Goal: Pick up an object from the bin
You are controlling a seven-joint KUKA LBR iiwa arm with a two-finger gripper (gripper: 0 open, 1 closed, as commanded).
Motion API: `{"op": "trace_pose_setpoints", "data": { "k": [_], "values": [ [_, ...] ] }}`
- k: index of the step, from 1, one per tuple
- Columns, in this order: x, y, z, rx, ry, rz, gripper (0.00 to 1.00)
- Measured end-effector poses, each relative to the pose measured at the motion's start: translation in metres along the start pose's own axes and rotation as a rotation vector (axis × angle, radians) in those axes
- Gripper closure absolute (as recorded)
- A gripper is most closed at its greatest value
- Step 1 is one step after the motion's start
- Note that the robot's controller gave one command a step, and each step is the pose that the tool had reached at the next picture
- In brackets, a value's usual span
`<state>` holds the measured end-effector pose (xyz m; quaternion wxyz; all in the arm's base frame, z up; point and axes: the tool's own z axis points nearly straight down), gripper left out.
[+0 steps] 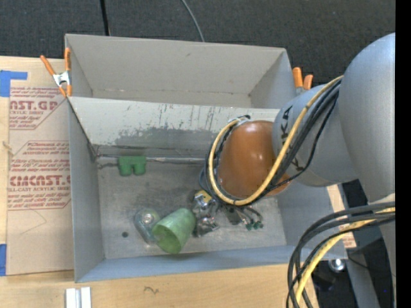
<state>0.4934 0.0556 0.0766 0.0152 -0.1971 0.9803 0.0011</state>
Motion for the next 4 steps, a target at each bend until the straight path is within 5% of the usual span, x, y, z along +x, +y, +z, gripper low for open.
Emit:
{"op": "trace_pose_setpoints", "data": {
  "k": [1, 2, 3, 4],
  "values": [
    [-0.006, 0.006, -0.039, 0.001, 0.027, 0.349, 1.00],
    [-0.083, -0.004, -0.124, 0.002, 0.017, 0.460, 1.00],
    [-0.079, -0.004, -0.120, 0.004, 0.028, 0.460, 0.00],
    [-0.012, 0.040, 0.007, 0.005, 0.023, 0.536, 0.00]
  ]
}}
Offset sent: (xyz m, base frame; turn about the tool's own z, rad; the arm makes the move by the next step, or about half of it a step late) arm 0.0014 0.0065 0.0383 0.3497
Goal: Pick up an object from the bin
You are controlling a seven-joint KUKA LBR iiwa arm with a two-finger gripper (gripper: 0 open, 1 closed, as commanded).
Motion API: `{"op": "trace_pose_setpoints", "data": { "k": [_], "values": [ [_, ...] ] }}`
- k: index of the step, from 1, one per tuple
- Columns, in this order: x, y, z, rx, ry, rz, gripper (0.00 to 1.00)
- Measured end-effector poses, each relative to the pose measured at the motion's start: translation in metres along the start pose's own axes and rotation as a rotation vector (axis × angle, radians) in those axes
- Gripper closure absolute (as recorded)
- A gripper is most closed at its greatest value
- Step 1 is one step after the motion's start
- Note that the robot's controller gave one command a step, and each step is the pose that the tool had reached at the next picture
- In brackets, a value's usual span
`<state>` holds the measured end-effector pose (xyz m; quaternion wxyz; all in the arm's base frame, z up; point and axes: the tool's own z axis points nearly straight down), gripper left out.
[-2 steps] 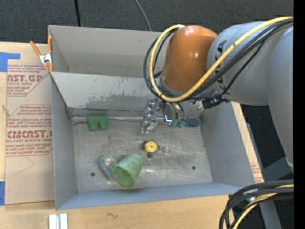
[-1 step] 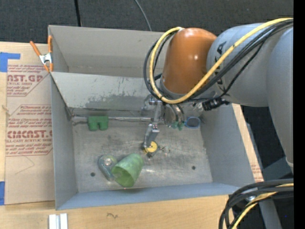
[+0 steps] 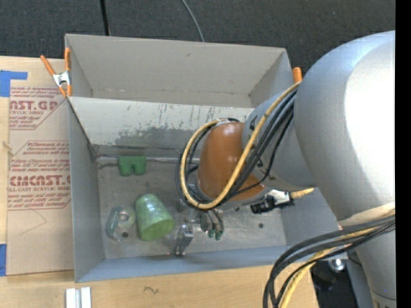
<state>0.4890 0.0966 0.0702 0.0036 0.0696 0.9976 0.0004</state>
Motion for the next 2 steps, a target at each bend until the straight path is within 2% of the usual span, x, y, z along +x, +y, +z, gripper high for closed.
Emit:
{"op": "trace_pose_setpoints", "data": {
  "k": [1, 2],
  "values": [
    [0.0029, 0.0534, -0.0087, -0.001, 0.007, 0.079, 0.00],
    [0.0025, 0.0501, -0.0084, 0.002, 0.008, 0.082, 1.00]
  ]
}}
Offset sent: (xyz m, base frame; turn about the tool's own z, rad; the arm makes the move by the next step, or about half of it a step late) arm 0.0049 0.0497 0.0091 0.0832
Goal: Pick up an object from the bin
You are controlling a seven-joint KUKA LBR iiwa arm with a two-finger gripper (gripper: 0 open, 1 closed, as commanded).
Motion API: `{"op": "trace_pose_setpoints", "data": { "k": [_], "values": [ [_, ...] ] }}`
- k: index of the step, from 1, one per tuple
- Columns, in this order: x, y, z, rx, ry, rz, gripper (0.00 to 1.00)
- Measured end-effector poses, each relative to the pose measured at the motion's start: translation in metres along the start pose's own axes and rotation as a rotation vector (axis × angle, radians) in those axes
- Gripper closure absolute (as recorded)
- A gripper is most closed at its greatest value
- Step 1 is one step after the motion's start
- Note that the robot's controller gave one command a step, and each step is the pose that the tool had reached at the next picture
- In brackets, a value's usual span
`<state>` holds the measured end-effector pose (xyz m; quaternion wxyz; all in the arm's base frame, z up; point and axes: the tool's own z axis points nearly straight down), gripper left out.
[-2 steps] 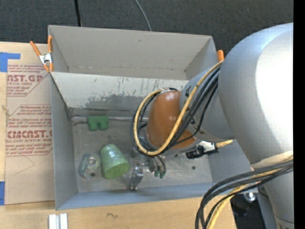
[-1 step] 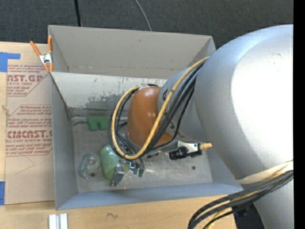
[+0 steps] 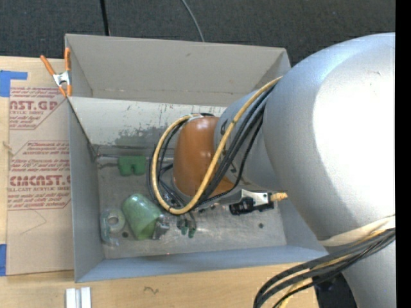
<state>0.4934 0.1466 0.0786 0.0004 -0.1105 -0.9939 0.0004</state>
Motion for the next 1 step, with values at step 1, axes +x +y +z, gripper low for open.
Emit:
{"op": "trace_pose_setpoints", "data": {
  "k": [1],
  "values": [
    [-0.0729, -0.0778, -0.1229, 0.000, -0.013, -0.113, 1.00]
  ]
}}
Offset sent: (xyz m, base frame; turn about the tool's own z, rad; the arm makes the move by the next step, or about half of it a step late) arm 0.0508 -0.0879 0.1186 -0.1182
